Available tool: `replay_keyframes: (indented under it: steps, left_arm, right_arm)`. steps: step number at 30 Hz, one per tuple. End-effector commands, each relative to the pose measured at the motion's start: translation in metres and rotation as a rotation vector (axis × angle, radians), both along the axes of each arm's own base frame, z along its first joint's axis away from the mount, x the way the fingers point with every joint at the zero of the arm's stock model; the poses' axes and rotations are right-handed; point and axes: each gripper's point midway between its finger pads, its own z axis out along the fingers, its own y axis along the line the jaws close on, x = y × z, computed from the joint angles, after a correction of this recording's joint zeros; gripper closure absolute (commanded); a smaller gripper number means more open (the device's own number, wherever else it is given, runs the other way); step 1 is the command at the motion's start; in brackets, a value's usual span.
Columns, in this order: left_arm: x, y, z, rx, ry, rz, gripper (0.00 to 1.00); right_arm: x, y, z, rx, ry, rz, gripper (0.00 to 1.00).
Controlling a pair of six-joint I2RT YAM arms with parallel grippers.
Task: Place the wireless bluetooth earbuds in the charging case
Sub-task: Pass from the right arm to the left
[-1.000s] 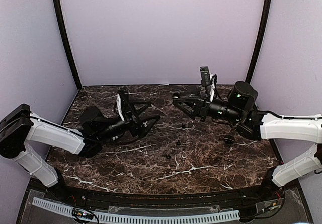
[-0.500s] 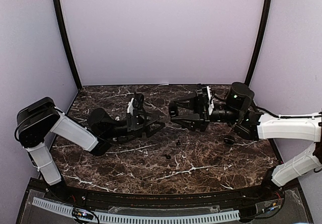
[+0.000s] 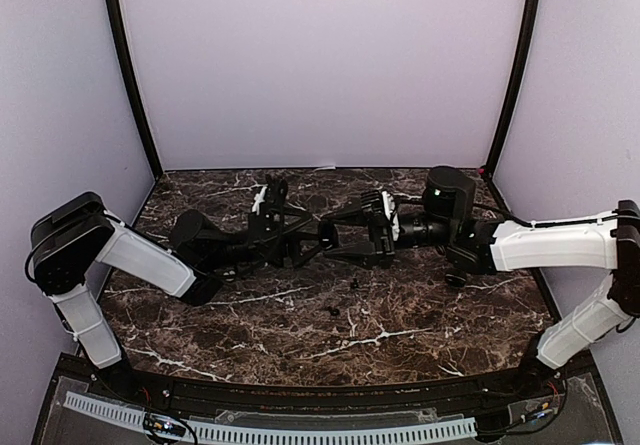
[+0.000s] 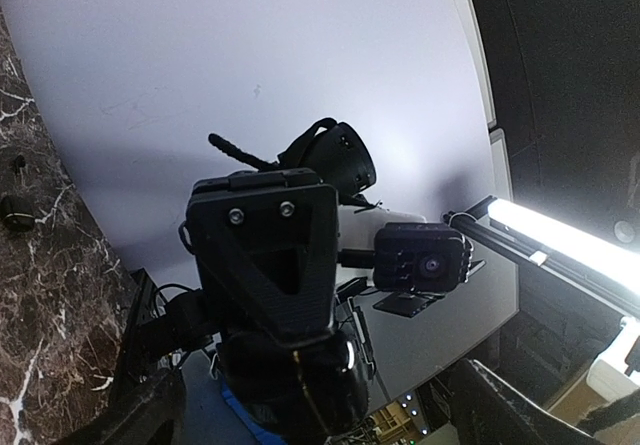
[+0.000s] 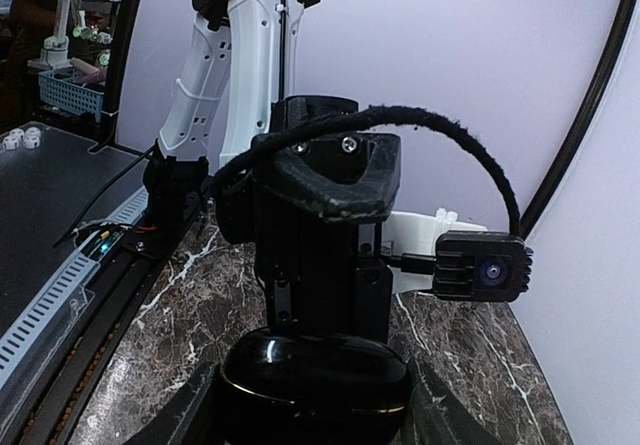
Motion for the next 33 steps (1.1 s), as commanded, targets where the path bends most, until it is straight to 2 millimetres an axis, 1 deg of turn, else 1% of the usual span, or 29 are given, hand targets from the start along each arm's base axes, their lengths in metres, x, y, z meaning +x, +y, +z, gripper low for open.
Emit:
replay_keyframes:
  steps: [1, 4, 10, 14, 18, 21, 22, 24, 27, 28, 31, 33]
  left_arm:
    - [-0.016, 0.009, 0.041, -0.132, -0.118, -0.021, 0.06]
    - [-0.016, 0.008, 0.039, -0.123, -0.112, -0.023, 0.12]
    - [-0.016, 0.002, 0.033, -0.087, -0.103, -0.044, 0.32]
    - [-0.016, 0.001, 0.029, -0.072, -0.097, -0.049, 0.47]
    - [-0.015, -0.001, 0.024, -0.045, -0.089, -0.053, 0.53]
    - [-0.014, -0.001, 0.022, -0.037, -0.089, -0.044, 0.57]
    - [-0.013, 0.0, 0.021, -0.033, -0.086, -0.041, 0.57]
    - [-0.01, 0.001, 0.018, -0.028, -0.075, -0.029, 0.58]
    - [-0.004, 0.006, 0.015, -0.027, -0.056, 0.005, 0.59]
    - [-0.001, 0.008, 0.013, -0.026, -0.049, 0.018, 0.59]
    - [0.007, 0.014, 0.01, -0.031, -0.039, 0.072, 0.59]
    - [0.014, 0.018, 0.005, -0.019, -0.027, 0.124, 0.59]
  right_arm:
    - [-0.002, 0.01, 0.008, 0.02, -0.068, 0.009, 0.5]
    - [-0.002, 0.013, 0.004, 0.011, -0.072, 0.013, 0.49]
    - [0.004, 0.013, -0.004, -0.009, -0.099, -0.024, 0.48]
    - [0.007, 0.013, -0.008, -0.022, -0.108, -0.035, 0.43]
    - [0.01, 0.014, -0.01, -0.029, -0.112, -0.053, 0.42]
    - [0.012, 0.014, -0.011, -0.03, -0.117, -0.06, 0.39]
    - [0.012, 0.014, -0.011, -0.03, -0.118, -0.063, 0.35]
    - [0.012, 0.013, -0.011, -0.025, -0.111, -0.068, 0.19]
    - [0.013, 0.009, -0.006, 0.004, -0.093, -0.101, 0.03]
    - [0.014, 0.006, -0.005, 0.012, -0.085, -0.117, 0.01]
    - [0.013, -0.005, -0.001, 0.044, -0.061, -0.168, 0.01]
    - [0.014, -0.014, 0.004, 0.081, -0.022, -0.217, 0.01]
